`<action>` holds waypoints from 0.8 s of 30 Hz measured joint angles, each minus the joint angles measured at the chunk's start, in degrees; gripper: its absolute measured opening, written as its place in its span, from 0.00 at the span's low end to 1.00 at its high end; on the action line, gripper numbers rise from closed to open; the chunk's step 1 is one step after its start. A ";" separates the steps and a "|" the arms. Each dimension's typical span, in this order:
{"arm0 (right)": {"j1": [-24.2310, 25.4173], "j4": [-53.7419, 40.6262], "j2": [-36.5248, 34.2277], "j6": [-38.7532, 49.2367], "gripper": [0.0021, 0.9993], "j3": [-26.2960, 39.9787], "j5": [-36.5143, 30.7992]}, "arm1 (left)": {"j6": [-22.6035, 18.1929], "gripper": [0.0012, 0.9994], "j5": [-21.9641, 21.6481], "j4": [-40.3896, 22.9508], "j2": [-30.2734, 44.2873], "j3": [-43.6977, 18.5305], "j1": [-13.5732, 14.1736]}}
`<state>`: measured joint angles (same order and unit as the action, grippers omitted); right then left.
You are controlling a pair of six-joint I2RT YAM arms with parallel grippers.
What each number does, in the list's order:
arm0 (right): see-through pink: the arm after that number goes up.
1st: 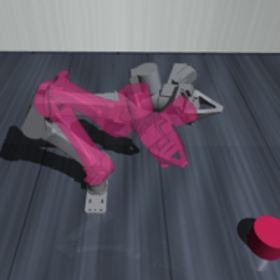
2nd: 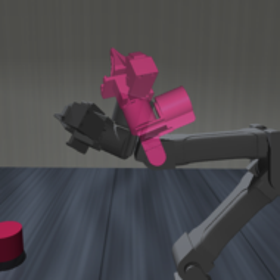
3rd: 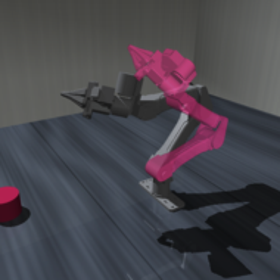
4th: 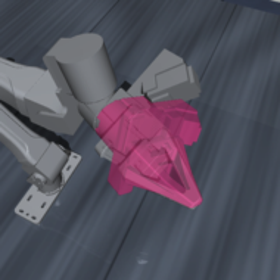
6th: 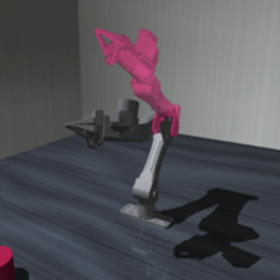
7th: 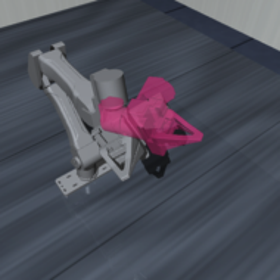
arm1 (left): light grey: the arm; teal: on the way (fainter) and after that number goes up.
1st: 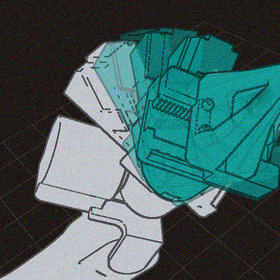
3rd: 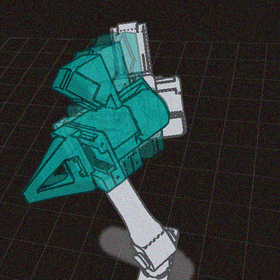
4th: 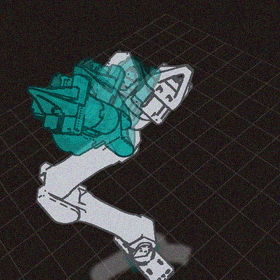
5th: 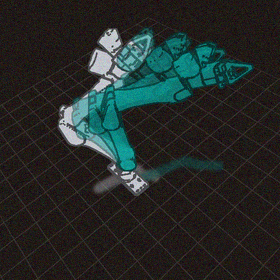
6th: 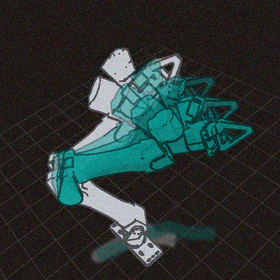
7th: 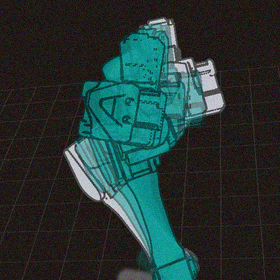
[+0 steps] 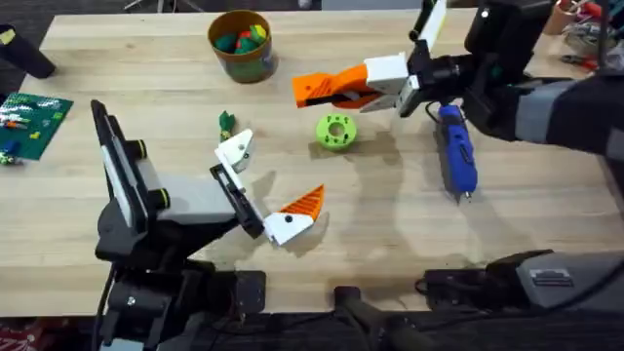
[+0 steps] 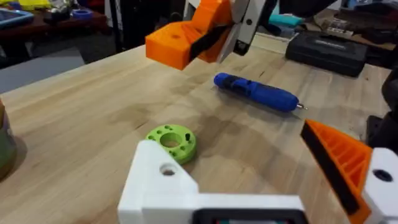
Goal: Pick up the gripper from the table and insert it into the empty holder that is missing its gripper. Then pick up a screw, insert it into the mounting hole, and use the screwdriver to tighten it. Finally, clean up the table by picking up the vegetable and placing it into the bucket.
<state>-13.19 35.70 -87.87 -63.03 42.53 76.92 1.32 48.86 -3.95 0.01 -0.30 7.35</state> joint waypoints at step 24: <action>-3.86 38.07 -18.99 -28.68 0.02 -0.05 10.37 | 0.00 0.99 0.00 0.00 0.00 0.00 0.00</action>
<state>-17.05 73.77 -106.86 -91.72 42.48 87.29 1.32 48.86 -3.95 0.01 -0.30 7.35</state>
